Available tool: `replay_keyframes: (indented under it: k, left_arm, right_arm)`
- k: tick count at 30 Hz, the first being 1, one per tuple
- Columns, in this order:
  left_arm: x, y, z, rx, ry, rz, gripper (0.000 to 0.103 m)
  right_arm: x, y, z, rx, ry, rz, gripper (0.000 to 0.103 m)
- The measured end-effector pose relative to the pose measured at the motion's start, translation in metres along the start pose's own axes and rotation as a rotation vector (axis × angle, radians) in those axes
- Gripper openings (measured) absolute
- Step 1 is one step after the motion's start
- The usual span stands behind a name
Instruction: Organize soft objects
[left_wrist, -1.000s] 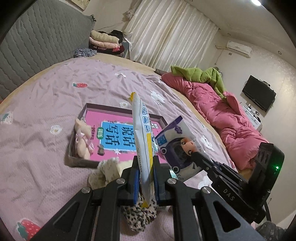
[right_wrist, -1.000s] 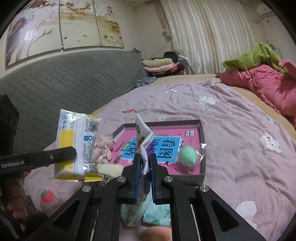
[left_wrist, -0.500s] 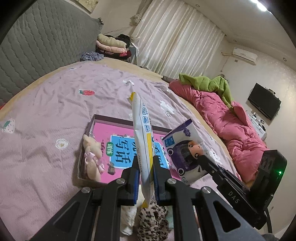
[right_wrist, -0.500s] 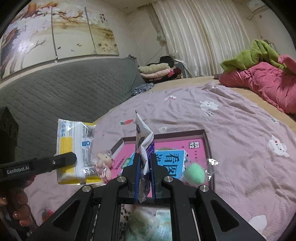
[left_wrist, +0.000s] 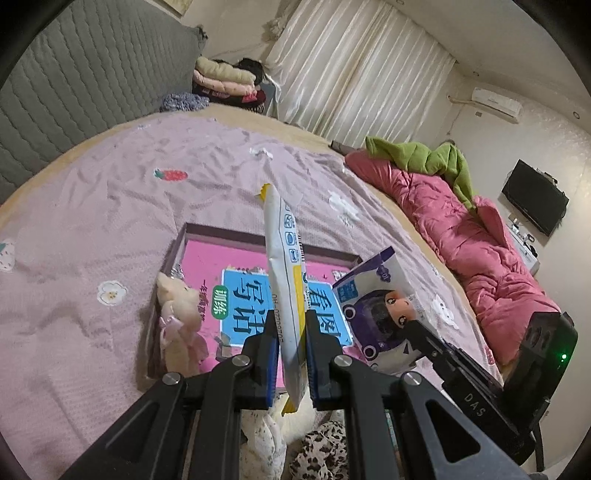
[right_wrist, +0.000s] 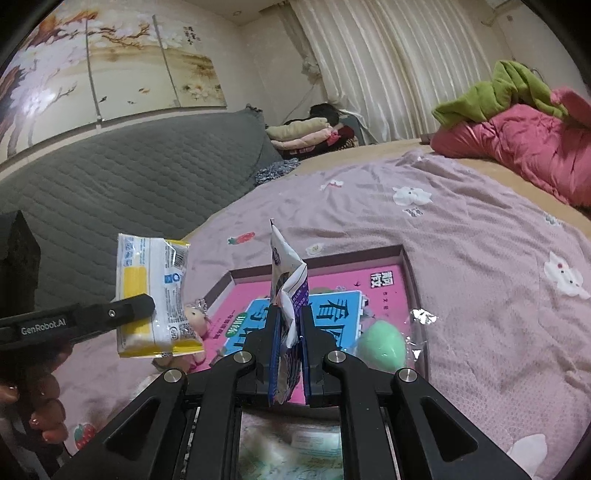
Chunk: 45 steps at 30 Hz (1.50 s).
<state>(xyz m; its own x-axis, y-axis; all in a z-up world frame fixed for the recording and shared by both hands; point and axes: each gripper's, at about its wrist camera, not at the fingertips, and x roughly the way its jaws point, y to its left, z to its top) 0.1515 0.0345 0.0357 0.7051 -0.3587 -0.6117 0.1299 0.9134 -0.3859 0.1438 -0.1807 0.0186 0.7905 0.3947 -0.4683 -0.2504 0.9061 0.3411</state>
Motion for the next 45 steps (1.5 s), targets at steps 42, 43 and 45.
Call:
replay_keyframes:
  k: [42,43,45]
  left_arm:
    - [0.067,0.025,-0.011,-0.011,0.185,0.037,0.013]
    - [0.067,0.025,-0.011,-0.010,0.186,0.041,0.013]
    - [0.067,0.026,-0.011,-0.013,0.185,0.045,0.013]
  right_arm:
    - [0.036,-0.008,-0.017,0.003,0.122,-0.093,0.010]
    - [0.037,-0.008,-0.017,0.002,0.131,-0.091,0.010]
    - [0.039,-0.009,-0.018,0.019,0.139,-0.073,0.010]
